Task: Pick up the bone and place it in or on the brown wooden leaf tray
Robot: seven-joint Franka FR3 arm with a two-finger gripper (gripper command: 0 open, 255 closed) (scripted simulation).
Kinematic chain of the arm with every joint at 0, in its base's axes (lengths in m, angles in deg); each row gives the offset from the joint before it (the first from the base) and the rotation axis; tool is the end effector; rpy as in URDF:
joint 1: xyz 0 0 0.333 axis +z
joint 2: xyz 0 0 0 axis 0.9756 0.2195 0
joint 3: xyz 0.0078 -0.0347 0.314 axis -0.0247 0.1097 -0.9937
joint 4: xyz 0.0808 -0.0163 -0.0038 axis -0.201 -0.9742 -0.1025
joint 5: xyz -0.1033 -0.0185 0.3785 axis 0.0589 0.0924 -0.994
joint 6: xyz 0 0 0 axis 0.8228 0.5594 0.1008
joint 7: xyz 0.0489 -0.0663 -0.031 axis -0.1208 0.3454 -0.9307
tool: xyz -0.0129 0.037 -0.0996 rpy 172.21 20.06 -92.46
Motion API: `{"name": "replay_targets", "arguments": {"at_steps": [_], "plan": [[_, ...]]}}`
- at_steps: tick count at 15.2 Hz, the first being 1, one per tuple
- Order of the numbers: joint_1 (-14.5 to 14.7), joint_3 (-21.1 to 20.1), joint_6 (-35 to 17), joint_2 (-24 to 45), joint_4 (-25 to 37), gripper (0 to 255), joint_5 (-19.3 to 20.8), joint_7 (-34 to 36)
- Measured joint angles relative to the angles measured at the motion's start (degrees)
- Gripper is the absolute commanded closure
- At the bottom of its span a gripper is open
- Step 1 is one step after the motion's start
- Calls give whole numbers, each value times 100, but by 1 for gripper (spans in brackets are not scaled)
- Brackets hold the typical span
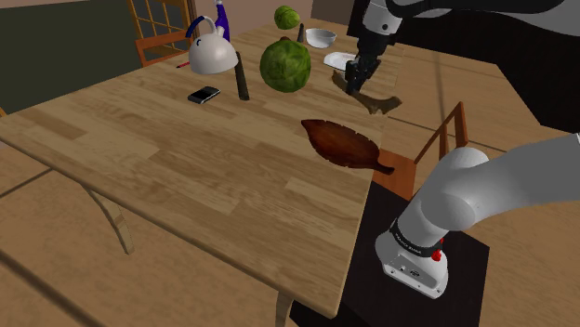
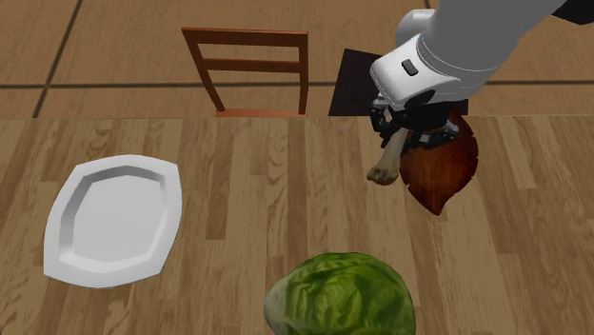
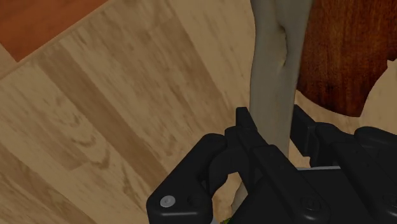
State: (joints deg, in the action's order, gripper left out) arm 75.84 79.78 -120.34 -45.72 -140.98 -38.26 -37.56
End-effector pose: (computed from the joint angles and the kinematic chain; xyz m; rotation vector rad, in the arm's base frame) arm 0.3383 -0.1189 0.5589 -3.0789 0.2845 -0.1313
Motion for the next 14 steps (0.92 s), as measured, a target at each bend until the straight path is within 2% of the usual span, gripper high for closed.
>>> {"name": "replay_targets", "arguments": {"at_steps": [8, 14], "plan": [[287, -1038, 321, -984, -682, 255, -517, 1067], [347, -1215, 41, -1215, -1196, 255, -629, 1252]]}}
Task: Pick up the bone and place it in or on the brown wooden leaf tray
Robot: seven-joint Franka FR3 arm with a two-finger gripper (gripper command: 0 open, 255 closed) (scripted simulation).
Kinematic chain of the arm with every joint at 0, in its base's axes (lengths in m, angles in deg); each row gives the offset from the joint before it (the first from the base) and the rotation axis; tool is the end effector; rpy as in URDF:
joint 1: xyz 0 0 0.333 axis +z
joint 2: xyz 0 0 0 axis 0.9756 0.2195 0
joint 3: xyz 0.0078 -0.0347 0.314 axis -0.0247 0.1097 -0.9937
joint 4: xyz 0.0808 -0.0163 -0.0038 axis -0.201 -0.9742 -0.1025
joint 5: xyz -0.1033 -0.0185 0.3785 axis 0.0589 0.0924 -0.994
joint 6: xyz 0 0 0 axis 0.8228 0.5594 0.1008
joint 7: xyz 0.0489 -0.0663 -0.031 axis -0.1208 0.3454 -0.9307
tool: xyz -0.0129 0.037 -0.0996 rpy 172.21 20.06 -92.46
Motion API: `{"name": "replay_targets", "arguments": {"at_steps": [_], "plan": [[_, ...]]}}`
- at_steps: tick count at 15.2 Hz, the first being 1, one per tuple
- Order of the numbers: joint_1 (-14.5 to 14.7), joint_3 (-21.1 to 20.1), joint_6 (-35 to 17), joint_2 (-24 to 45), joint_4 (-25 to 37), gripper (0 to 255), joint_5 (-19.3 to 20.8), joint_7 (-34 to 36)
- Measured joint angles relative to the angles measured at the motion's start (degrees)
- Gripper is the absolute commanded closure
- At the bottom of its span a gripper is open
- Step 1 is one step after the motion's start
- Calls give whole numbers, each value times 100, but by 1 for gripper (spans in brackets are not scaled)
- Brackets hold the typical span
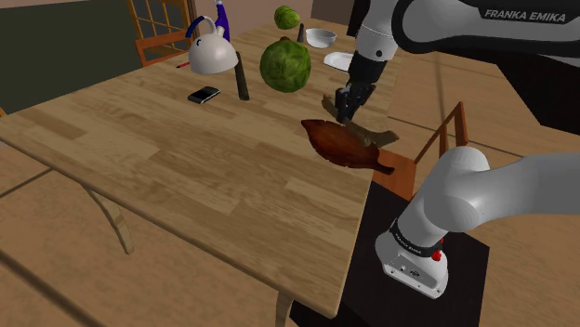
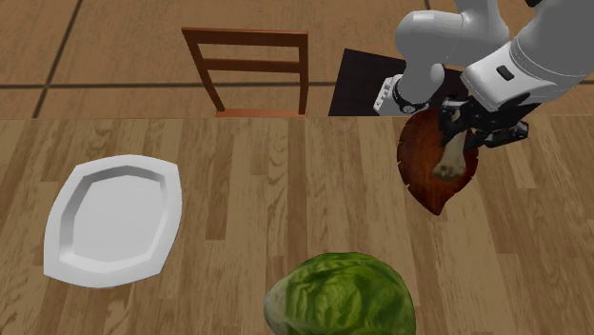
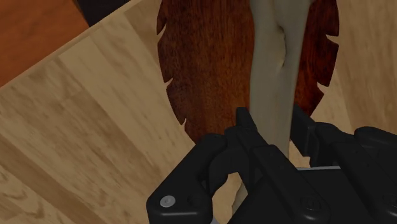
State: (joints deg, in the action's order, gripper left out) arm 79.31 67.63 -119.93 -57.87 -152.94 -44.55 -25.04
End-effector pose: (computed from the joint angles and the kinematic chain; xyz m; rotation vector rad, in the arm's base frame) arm 0.2926 0.0003 0.5332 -3.0802 0.2867 -0.1300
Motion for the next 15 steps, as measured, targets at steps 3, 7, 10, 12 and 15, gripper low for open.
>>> {"name": "replay_targets", "arguments": {"at_steps": [3, 7, 10, 12, 15], "plan": [[0, -4, -202, -36, -238, 255, -2, 2], [-6, 5, -516, -74, -590, 255, 4, -11], [-5, 4, -599, -53, -645, 255, 2, -11], [-5, 3, -605, -54, -649, 255, 2, -9], [-4, 3, -606, -54, -651, 0, 3, -10]]}}
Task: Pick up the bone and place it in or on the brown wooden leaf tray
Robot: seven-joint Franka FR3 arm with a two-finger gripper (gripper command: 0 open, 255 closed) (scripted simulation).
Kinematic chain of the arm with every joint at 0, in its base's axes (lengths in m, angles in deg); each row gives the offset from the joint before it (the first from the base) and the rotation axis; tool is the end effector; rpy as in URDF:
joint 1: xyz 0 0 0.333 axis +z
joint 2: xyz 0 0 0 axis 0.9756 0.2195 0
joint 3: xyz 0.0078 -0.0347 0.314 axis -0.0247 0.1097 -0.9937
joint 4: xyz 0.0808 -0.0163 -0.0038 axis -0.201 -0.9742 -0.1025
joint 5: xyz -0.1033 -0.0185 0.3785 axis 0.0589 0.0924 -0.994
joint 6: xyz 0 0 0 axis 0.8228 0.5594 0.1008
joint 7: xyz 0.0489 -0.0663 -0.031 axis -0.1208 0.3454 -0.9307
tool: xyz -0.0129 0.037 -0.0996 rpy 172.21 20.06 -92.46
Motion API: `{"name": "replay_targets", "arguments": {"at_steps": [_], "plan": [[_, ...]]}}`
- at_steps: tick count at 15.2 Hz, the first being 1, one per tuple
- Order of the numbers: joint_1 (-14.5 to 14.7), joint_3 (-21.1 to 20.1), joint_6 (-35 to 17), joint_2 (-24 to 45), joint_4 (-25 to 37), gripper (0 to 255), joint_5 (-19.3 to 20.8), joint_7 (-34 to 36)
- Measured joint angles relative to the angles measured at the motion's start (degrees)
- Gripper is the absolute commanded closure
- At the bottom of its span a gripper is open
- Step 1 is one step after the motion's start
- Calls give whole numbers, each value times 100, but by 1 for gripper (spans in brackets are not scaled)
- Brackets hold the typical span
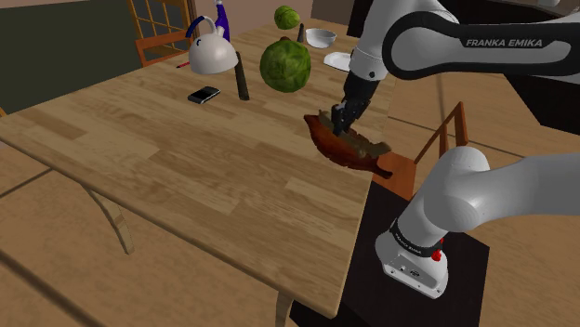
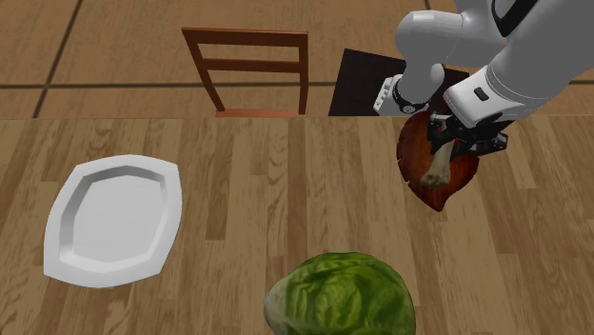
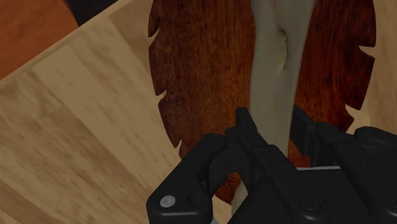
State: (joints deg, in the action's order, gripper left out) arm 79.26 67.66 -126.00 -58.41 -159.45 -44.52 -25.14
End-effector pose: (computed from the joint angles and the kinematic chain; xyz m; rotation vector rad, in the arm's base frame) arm 0.2921 0.0008 0.4907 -3.0801 0.2871 -0.1328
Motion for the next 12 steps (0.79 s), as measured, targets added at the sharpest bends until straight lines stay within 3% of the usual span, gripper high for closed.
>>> {"name": "replay_targets", "arguments": {"at_steps": [6, 12], "plan": [[1, 0, 0, 2, -3, 0, -1, 0], [-8, 15, 702, -37, 664, 0, 12, -8]]}}
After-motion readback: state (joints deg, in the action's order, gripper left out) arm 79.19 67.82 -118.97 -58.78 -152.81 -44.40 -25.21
